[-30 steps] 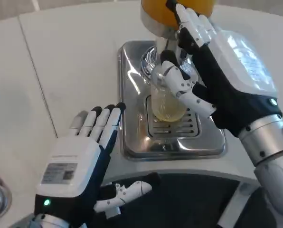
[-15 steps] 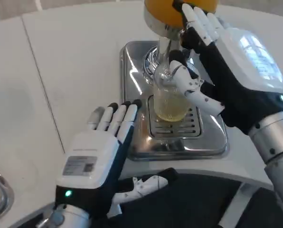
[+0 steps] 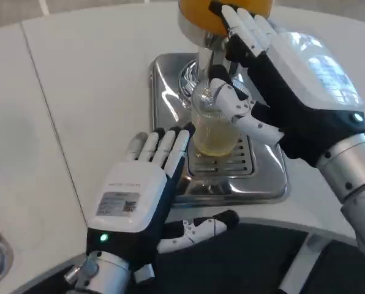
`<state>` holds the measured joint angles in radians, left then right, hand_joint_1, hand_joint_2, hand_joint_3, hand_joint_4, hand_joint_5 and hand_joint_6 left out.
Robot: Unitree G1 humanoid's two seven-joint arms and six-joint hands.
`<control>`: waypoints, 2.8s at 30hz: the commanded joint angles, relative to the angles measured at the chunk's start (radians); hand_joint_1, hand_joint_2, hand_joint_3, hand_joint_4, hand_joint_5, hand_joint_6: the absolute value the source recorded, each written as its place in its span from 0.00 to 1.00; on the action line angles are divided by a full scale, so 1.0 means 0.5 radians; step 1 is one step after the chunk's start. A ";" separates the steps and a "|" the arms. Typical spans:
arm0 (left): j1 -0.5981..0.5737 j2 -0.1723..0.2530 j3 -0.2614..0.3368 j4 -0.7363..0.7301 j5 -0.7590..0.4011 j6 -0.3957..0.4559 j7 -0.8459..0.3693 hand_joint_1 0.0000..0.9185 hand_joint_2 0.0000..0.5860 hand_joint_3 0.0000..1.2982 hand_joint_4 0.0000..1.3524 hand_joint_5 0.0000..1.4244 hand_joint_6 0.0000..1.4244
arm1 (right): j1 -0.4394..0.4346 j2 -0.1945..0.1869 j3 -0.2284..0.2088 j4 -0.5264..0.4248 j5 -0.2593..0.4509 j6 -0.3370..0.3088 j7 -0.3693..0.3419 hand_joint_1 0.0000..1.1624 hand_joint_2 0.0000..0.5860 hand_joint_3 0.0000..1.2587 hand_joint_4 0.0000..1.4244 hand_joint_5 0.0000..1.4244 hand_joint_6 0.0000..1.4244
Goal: Grasp the cup under the faucet to collect the drink, then remove the cup.
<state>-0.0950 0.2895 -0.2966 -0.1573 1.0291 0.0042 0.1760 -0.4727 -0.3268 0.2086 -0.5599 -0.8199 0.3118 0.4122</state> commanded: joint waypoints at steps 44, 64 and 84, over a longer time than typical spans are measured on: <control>-0.317 0.026 0.024 0.445 -0.144 0.212 0.143 0.00 0.20 0.00 0.00 0.00 0.01 | 0.169 -0.023 -0.201 -0.075 0.310 0.009 -0.075 0.00 1.00 0.01 0.00 0.00 0.00; -0.350 0.048 0.002 0.492 -0.282 0.099 0.257 0.00 0.18 0.00 0.00 0.03 0.05 | 0.997 0.468 -0.253 -0.557 0.139 0.146 -0.489 0.00 1.00 0.00 0.00 0.00 0.00; -0.344 0.015 -0.025 0.485 -0.361 -0.047 0.318 0.00 0.16 0.00 0.00 0.06 0.06 | 1.552 0.094 -0.455 -0.625 0.172 -0.499 -0.489 0.01 1.00 0.00 0.00 0.00 0.00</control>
<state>-0.2747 0.3019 -0.2958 0.0826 0.8569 0.0091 0.3184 0.2472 -0.2397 0.0128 -0.8585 -0.7206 0.1181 0.1685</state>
